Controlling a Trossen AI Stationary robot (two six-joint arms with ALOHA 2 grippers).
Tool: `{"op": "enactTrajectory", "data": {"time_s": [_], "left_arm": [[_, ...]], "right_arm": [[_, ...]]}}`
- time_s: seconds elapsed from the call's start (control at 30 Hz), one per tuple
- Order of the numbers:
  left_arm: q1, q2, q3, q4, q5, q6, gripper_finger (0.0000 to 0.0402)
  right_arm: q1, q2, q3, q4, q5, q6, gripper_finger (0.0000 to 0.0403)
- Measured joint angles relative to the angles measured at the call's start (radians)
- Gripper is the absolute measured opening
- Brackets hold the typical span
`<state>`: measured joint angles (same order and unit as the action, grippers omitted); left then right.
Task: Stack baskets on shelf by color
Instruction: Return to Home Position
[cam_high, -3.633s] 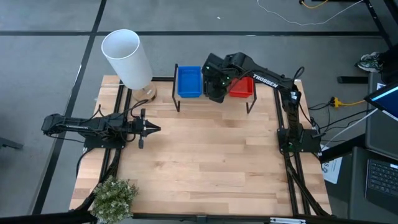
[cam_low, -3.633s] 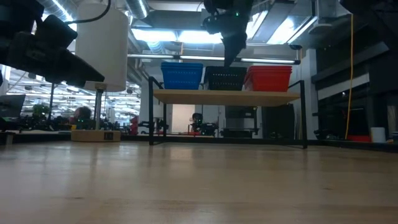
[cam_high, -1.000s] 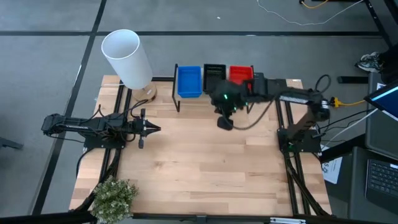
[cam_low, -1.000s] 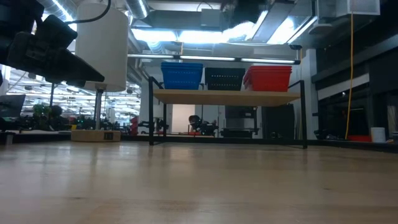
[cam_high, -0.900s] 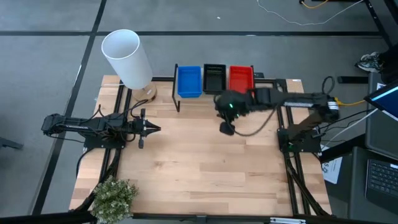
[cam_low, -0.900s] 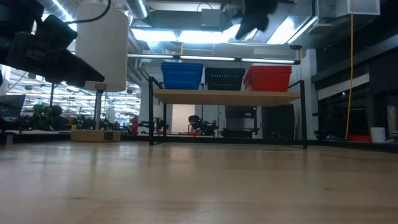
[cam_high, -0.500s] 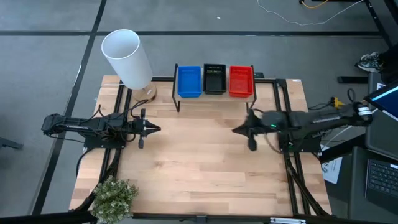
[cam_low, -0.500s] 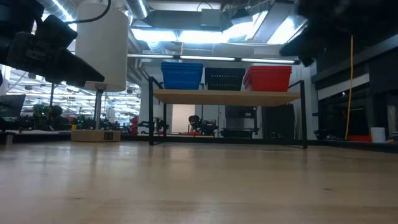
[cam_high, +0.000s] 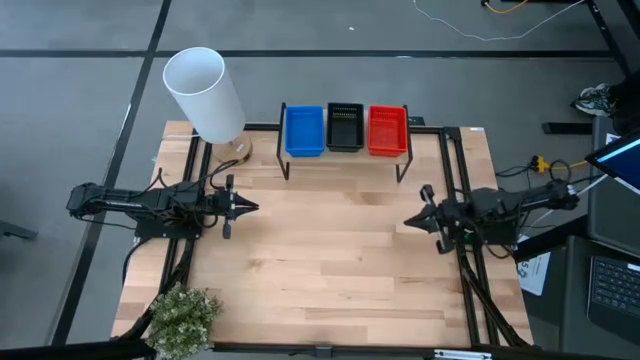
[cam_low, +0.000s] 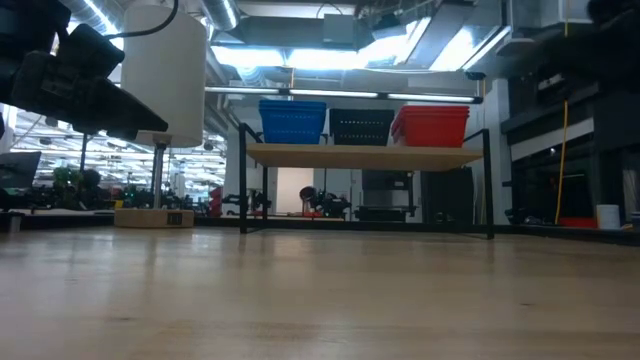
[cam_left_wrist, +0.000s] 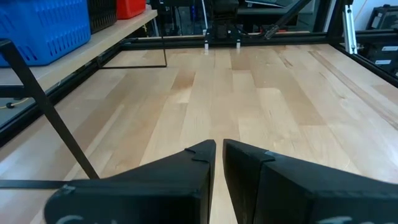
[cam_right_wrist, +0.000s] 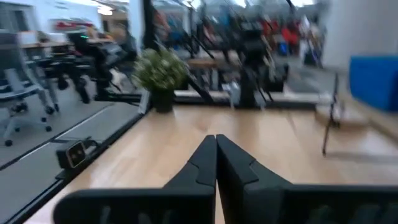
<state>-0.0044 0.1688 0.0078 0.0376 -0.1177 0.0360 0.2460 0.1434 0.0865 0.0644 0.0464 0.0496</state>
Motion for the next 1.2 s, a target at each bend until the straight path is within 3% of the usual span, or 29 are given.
{"op": "enactTrajectory", "data": {"time_s": [0.13,0.23,0.47,1.2], "left_arm": [[0.0,0.0,0.0,0.0,0.0,0.0,0.0025],[0.0,0.0,0.0,0.001,-0.001,0.0,0.0025],[0.0,0.001,0.0,-0.001,0.0,0.0,0.0025],[0.0,0.001,0.0,0.0,0.0,0.0,0.0025]], "right_arm": [[0.0,-0.143,-0.046,0.008,-0.086,-0.101,0.0],[0.0,-0.142,-0.08,0.07,-0.109,-0.124,0.0],[-0.001,-0.141,-0.079,0.076,-0.008,-0.047,0.0],[-0.001,-0.141,-0.079,0.073,-0.005,-0.005,0.0001]]}}
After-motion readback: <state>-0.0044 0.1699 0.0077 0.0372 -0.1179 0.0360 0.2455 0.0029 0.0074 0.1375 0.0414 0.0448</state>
